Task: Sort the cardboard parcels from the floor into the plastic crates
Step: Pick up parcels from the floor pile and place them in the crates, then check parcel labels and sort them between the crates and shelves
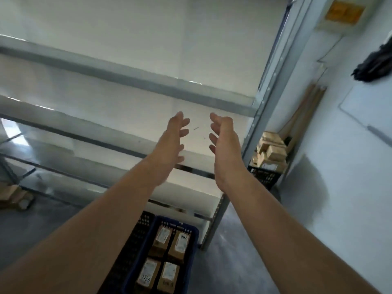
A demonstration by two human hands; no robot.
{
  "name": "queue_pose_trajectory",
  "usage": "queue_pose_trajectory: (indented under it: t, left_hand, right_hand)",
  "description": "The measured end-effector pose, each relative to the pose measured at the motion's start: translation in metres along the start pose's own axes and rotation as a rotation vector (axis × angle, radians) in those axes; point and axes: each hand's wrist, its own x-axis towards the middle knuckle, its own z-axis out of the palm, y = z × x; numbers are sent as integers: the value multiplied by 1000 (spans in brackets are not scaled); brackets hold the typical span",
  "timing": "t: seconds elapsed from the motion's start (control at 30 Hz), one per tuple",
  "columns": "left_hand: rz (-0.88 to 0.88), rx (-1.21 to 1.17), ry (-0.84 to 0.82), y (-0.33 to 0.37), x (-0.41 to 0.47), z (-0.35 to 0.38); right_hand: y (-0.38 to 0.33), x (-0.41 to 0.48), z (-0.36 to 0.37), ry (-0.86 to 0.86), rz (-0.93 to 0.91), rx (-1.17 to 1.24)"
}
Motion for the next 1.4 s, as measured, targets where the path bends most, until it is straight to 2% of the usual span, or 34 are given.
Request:
queue_pose_trajectory:
  t: [0.23,0.47,0.83,1.0,1.4]
  left_hand:
    - [235,36,137,128,-39,-64]
    - [319,122,284,179,-76,-187]
    - [262,109,568,174,-119,-417]
    - [190,79,702,155,-128,-503]
    - [44,8,952,79,-84,-662]
  right_hand:
    - [-110,-33,65,-109,-117,4]
    - [-146,-63,178,-247,-179,74]
    - [-107,-112,398,-534,-75,143]
    - [-79,-124,483,-664,-29,68]
    - [7,-68,663,-918,73,-1]
